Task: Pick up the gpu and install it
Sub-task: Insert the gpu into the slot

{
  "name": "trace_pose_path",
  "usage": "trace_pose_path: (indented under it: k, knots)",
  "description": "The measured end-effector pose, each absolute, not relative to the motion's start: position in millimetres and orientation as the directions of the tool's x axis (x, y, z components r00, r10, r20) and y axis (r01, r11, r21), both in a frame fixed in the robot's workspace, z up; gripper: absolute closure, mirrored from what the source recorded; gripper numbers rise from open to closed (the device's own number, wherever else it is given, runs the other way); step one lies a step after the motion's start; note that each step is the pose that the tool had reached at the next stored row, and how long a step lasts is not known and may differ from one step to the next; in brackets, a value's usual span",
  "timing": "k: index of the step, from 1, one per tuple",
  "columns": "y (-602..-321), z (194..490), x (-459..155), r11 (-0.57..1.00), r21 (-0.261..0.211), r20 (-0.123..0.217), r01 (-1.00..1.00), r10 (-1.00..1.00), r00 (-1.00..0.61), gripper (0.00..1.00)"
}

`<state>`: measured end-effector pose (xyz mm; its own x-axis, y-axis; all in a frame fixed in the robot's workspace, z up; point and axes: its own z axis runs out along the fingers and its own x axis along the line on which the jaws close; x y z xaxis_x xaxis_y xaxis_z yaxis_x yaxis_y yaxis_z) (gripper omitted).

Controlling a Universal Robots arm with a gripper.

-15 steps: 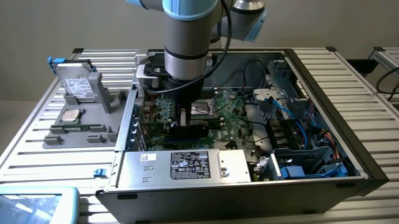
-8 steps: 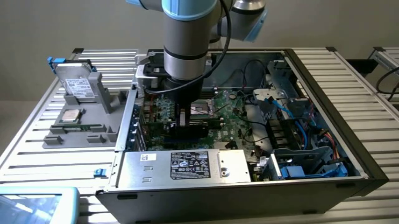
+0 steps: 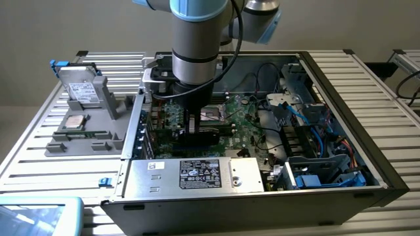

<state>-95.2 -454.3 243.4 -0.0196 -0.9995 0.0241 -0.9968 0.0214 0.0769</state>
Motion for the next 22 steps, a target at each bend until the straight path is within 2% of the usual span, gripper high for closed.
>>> trace_pose_path:
  k: [22]
  knots:
    - [-454.9, 243.2, -96.6, -0.01, 0.077, 0.024, -0.997, -1.0, 0.012, 0.72]
